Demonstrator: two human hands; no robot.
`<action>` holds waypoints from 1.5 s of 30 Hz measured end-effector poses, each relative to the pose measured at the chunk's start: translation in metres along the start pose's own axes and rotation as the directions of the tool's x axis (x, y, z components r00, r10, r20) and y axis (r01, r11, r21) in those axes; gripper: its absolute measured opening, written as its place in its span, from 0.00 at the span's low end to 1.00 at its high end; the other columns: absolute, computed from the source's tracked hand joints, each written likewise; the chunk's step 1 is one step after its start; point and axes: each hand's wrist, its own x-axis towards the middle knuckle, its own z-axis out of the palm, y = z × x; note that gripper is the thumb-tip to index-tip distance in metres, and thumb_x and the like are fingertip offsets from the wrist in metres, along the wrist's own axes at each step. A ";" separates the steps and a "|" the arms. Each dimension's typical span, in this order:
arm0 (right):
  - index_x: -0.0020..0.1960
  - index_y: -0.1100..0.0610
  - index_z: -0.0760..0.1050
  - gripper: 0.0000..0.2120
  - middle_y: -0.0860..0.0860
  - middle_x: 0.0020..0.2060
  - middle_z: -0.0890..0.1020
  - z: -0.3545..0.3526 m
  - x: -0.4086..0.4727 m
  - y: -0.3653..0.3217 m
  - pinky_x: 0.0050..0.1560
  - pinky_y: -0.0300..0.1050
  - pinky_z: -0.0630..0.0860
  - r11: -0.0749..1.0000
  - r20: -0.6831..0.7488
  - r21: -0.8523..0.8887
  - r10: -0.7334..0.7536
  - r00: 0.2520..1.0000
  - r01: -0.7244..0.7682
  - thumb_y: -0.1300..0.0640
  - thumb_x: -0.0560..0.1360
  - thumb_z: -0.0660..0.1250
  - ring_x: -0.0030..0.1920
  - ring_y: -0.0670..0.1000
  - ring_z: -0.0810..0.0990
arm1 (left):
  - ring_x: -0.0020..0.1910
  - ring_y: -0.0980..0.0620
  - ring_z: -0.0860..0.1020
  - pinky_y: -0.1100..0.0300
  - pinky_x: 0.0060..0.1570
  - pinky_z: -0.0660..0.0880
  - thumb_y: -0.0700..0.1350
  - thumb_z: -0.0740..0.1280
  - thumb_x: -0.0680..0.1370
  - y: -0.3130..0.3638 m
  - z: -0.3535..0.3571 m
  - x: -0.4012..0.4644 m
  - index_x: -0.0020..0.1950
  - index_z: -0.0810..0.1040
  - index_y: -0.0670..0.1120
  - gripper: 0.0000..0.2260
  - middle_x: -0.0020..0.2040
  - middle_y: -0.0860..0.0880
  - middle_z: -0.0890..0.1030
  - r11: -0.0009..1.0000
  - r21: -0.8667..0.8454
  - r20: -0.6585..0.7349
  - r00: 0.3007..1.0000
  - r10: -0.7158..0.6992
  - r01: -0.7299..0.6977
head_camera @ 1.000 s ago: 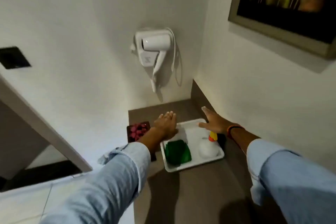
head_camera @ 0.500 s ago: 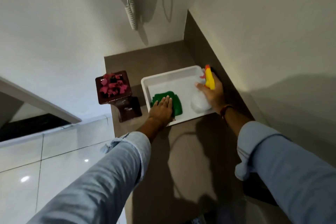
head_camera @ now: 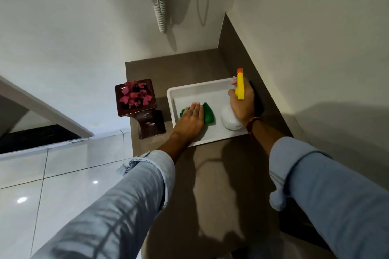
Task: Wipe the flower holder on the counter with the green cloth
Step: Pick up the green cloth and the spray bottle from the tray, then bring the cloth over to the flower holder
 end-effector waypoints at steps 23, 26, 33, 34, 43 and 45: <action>0.32 0.59 0.71 0.10 0.52 0.27 0.72 0.073 -0.244 -0.120 0.28 0.40 0.65 0.990 0.375 -0.092 0.130 0.918 -0.103 0.66 0.72 0.63 0.29 0.54 0.72 | 0.56 0.41 0.79 0.51 0.52 0.76 0.45 0.58 0.84 -0.051 -0.082 -0.268 0.68 0.69 0.39 0.15 0.62 0.38 0.78 0.798 -0.430 0.020 0.889 -0.458 0.422; 0.29 0.56 0.68 0.14 0.51 0.25 0.72 0.077 -0.248 -0.117 0.28 0.38 0.64 0.985 0.387 -0.114 0.161 0.908 -0.126 0.63 0.72 0.63 0.27 0.51 0.69 | 0.55 0.42 0.79 0.51 0.52 0.77 0.45 0.59 0.84 -0.051 -0.081 -0.275 0.68 0.69 0.40 0.15 0.62 0.39 0.78 0.802 -0.419 0.024 0.888 -0.459 0.426; 0.42 0.61 0.78 0.07 0.53 0.33 0.78 0.059 -0.221 -0.110 0.32 0.38 0.73 0.995 0.237 0.026 0.087 0.968 -0.096 0.62 0.77 0.65 0.34 0.52 0.77 | 0.57 0.42 0.79 0.52 0.55 0.77 0.46 0.57 0.84 -0.044 -0.083 -0.261 0.69 0.69 0.41 0.15 0.63 0.40 0.78 0.801 -0.429 0.023 0.891 -0.453 0.418; 0.43 0.62 0.78 0.06 0.53 0.34 0.78 0.052 -0.212 -0.109 0.33 0.37 0.73 0.995 0.206 0.068 0.052 0.977 -0.067 0.63 0.77 0.65 0.35 0.51 0.77 | 0.57 0.43 0.79 0.53 0.55 0.77 0.46 0.57 0.85 -0.042 -0.083 -0.257 0.69 0.68 0.41 0.15 0.63 0.40 0.78 0.797 -0.438 0.019 0.891 -0.453 0.415; 0.69 0.58 0.72 0.19 0.51 0.52 0.80 -0.021 -0.099 -0.089 0.57 0.39 0.76 0.968 0.128 0.246 -0.079 0.989 0.045 0.55 0.80 0.66 0.53 0.48 0.79 | 0.55 0.43 0.80 0.51 0.54 0.79 0.49 0.54 0.85 -0.035 -0.076 -0.213 0.71 0.66 0.42 0.17 0.63 0.40 0.79 0.815 -0.436 -0.009 0.904 -0.427 0.381; 0.70 0.61 0.71 0.21 0.55 0.58 0.80 -0.030 -0.081 -0.080 0.62 0.42 0.74 0.975 0.147 0.221 -0.063 0.987 0.030 0.54 0.80 0.65 0.58 0.51 0.79 | 0.55 0.42 0.80 0.50 0.55 0.80 0.49 0.54 0.85 -0.036 -0.073 -0.208 0.72 0.66 0.42 0.18 0.64 0.40 0.79 0.809 -0.440 -0.009 0.899 -0.438 0.390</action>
